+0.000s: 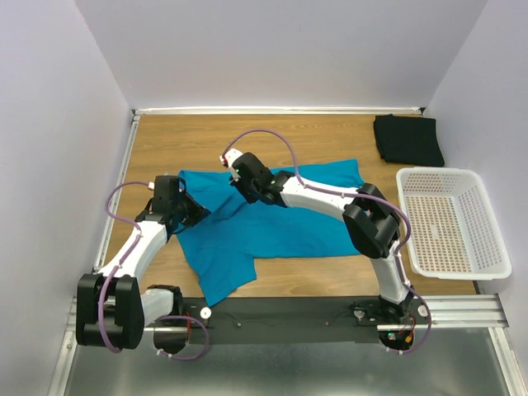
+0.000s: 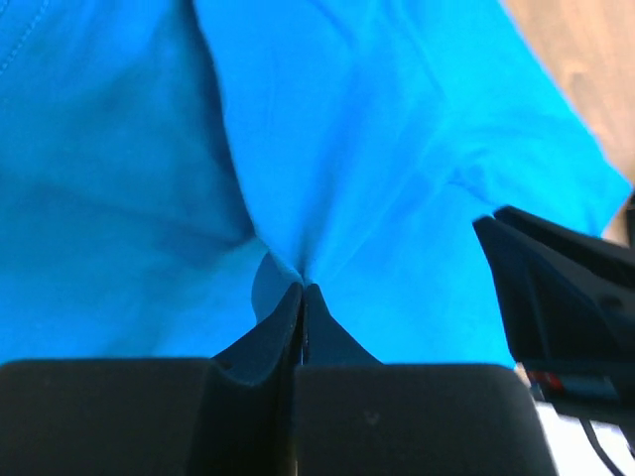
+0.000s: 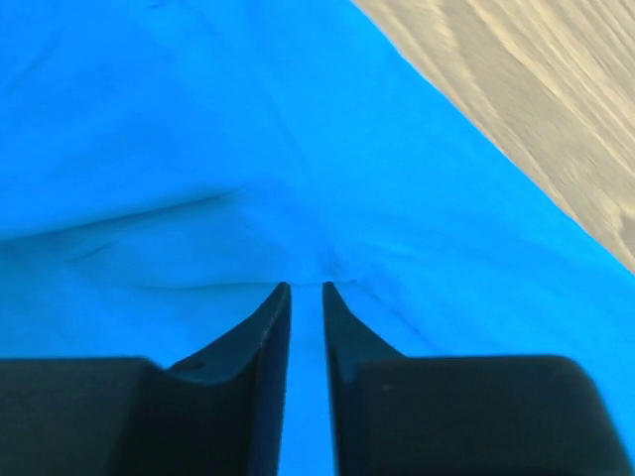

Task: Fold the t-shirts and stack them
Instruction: Fold the tshirt

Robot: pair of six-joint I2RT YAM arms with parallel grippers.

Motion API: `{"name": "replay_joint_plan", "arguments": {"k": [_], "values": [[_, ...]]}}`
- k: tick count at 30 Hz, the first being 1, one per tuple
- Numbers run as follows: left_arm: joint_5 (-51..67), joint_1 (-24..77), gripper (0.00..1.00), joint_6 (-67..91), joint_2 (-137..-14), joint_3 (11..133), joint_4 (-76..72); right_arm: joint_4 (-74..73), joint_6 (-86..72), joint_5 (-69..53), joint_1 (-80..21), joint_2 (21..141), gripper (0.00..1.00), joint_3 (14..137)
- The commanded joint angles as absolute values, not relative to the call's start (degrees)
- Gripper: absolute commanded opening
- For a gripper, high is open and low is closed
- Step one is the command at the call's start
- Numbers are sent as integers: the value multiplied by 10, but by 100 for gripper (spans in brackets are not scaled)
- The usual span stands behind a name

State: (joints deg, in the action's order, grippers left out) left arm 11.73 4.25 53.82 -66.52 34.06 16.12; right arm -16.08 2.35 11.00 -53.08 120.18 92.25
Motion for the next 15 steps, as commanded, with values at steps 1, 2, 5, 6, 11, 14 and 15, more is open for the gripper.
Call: {"name": "replay_joint_plan", "arguments": {"k": [1,2,5,6,11,14,15], "values": [[107,46,15,556,-648,341,172,-160,-27,129,-505,1194,34,906],[111,46,19,560,-647,326,170,-161,-31,127,-497,1193,36,904],[121,46,44,577,-630,307,155,-161,-44,121,-480,1187,40,897],[125,46,50,577,-626,300,151,-161,-48,117,-466,1181,41,895],[62,37,80,539,-611,331,144,-161,-62,97,-399,1156,48,877],[11,12,81,502,-632,378,134,-163,-80,63,-343,1143,52,876],[4,4,81,493,-653,390,130,-164,-89,34,-327,1138,52,875]]}}
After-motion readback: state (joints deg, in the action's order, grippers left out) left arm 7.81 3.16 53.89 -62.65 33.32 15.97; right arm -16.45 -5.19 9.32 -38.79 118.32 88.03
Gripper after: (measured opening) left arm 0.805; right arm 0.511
